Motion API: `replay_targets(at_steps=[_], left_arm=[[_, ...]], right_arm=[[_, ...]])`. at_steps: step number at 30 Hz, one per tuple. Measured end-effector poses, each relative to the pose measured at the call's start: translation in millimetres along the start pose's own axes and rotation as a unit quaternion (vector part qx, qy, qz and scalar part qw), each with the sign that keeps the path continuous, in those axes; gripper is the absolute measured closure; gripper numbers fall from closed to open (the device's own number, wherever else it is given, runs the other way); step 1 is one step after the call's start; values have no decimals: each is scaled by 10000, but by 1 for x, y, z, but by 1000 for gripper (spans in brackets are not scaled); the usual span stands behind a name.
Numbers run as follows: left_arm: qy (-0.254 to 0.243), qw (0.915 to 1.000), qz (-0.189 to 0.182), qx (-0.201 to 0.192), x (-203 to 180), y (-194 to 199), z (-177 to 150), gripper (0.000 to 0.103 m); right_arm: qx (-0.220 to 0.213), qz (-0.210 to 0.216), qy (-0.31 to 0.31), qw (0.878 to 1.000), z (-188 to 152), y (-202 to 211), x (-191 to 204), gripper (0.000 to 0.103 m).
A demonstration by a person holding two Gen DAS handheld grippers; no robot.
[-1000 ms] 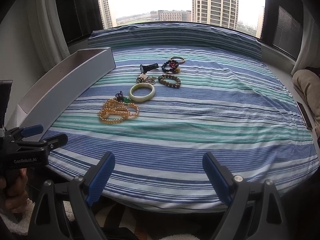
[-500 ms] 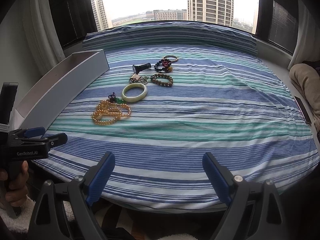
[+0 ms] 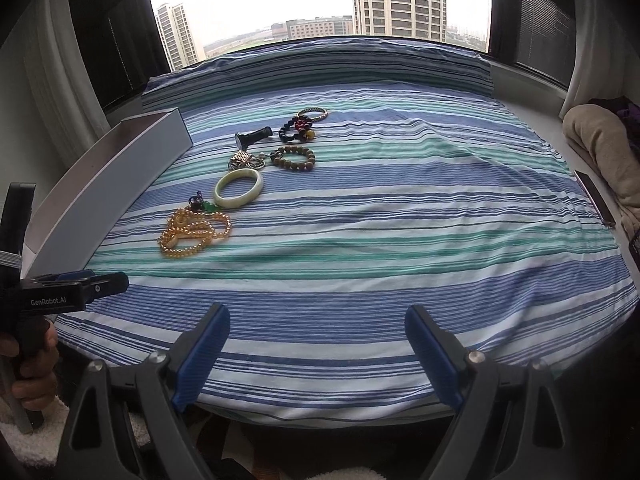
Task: Organize jewelry
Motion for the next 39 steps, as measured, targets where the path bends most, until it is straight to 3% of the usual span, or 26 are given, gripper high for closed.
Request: replay_targets(at_steps=[2, 6, 10, 12, 13, 15, 19, 28, 36, 39], left_arm=[[-189, 9998, -54, 84, -18, -15, 7, 20], [-369, 9992, -79, 154, -47, -50, 29, 21], [-487, 9985, 235, -57, -59, -76, 49, 21], [-548, 9973, 485, -15, -58, -90, 49, 43], [-606, 9961, 634, -105, -57, -91, 48, 65], [-690, 9960, 553, -116, -55, -87, 43, 88], [-316, 9995, 93, 9, -36, -65, 33, 98], [-11, 9990, -251, -377, 7, 16, 28, 98], [376, 9917, -670, -1034, 30, 94, 59, 98], [423, 9878, -805, -1265, 29, 120, 72, 98]], right_arm=[[-10, 48, 60, 10000, -1, -1, 5, 12], [-40, 125, 148, 9998, -1, 1, 11, 12], [-46, 121, 113, 9999, -5, 2, 8, 12], [-24, 119, 51, 9999, -6, 0, 4, 12], [-13, 119, 26, 9999, -7, -1, 2, 12], [-6, 110, -9, 9999, -8, -1, 0, 12], [-18, 109, -69, 9999, -8, -4, -5, 12], [2, 140, -53, 9999, -8, -8, -3, 12], [-82, 75, 118, 9999, 6, -8, 4, 12], [-188, 258, 240, 9992, 23, -11, 12, 12]])
Point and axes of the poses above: each gripper's, at about its wrist camera, not at the fingertips, and y roughly against the way its jaws point, x to its left, z to its top, the point moved 8 cm from there along -y, roughly the way its jaws point, and after that the axes turned 12 degrees about y, right-handed, at the moved point
